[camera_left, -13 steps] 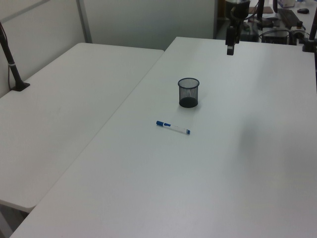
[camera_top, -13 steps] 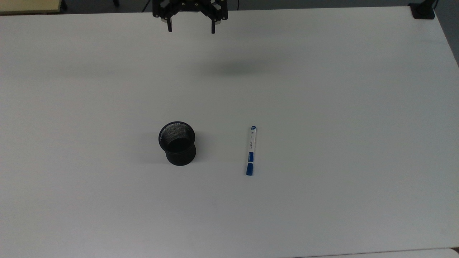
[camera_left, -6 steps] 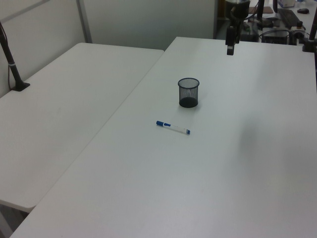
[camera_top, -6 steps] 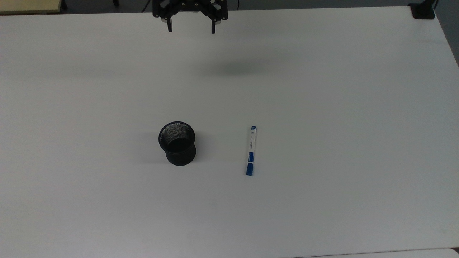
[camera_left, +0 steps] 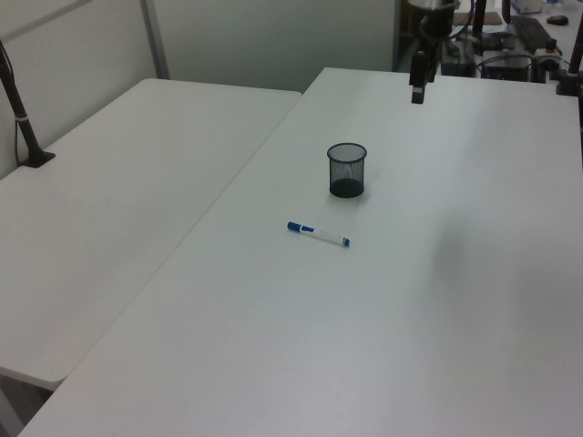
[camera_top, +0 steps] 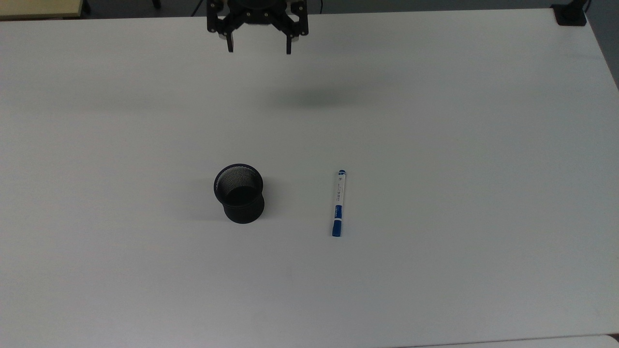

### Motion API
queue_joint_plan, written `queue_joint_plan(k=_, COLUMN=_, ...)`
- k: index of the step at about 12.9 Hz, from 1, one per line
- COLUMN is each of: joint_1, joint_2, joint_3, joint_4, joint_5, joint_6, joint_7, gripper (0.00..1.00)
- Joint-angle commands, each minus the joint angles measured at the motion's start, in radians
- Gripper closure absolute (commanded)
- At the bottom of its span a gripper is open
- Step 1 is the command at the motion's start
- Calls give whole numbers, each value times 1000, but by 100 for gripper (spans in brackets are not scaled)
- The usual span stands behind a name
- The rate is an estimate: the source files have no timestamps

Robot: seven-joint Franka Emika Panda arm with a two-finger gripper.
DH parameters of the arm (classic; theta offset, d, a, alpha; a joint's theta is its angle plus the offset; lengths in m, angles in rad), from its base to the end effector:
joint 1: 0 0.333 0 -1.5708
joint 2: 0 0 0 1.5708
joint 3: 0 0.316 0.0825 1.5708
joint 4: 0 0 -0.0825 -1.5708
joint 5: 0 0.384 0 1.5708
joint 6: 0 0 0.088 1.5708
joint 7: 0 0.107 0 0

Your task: Insert the marker

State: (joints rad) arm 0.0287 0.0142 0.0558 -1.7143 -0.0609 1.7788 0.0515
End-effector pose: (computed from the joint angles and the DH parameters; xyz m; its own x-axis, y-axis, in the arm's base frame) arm 0.5709 0.0429 0.5667 0.9976 0.0455 0.0529 0.0425 -0.9975 0.0567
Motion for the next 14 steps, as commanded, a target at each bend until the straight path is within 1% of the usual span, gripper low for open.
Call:
queue_joint_plan(k=1, joint_1=16, joint_2=79, joint_3=18, joint_4=34, joint_5=-7, joint_6=63, joint_7=21, gripper=0)
queue_joint_plan(k=4, joint_1=25, joint_2=148, joint_3=18, joint_4=85, joint_5=-4, joint_6=85, joint_7=21, gripper=0)
queue_joint_plan(k=5, joint_1=34, joint_2=171, joint_3=18, joint_4=105, joint_5=-4, joint_6=105, joint_7=22, gripper=0)
queue_joint_plan(k=7, joint_1=65, joint_2=211, joint_3=18, joint_4=114, joint_5=-4, joint_6=172, joint_7=37, gripper=0)
queue_joint_plan(k=9, joint_1=69, joint_2=253, joint_3=18, joint_4=116, joint_5=-7, joint_6=240, joint_7=109, gripper=0)
queue_joint_plan(k=11, joint_1=100, joint_2=296, joint_3=16, joint_4=116, joint_5=-19, joint_6=309, joint_7=189, gripper=0)
queue_joint_plan(k=12, joint_1=103, joint_2=315, joint_3=16, joint_4=116, joint_5=-20, joint_6=365, joint_7=233, gripper=0)
queue_joint_plan(k=14, joint_1=108, joint_2=354, joint_3=16, joint_4=114, joint_5=-22, joint_6=408, joint_7=251, gripper=0)
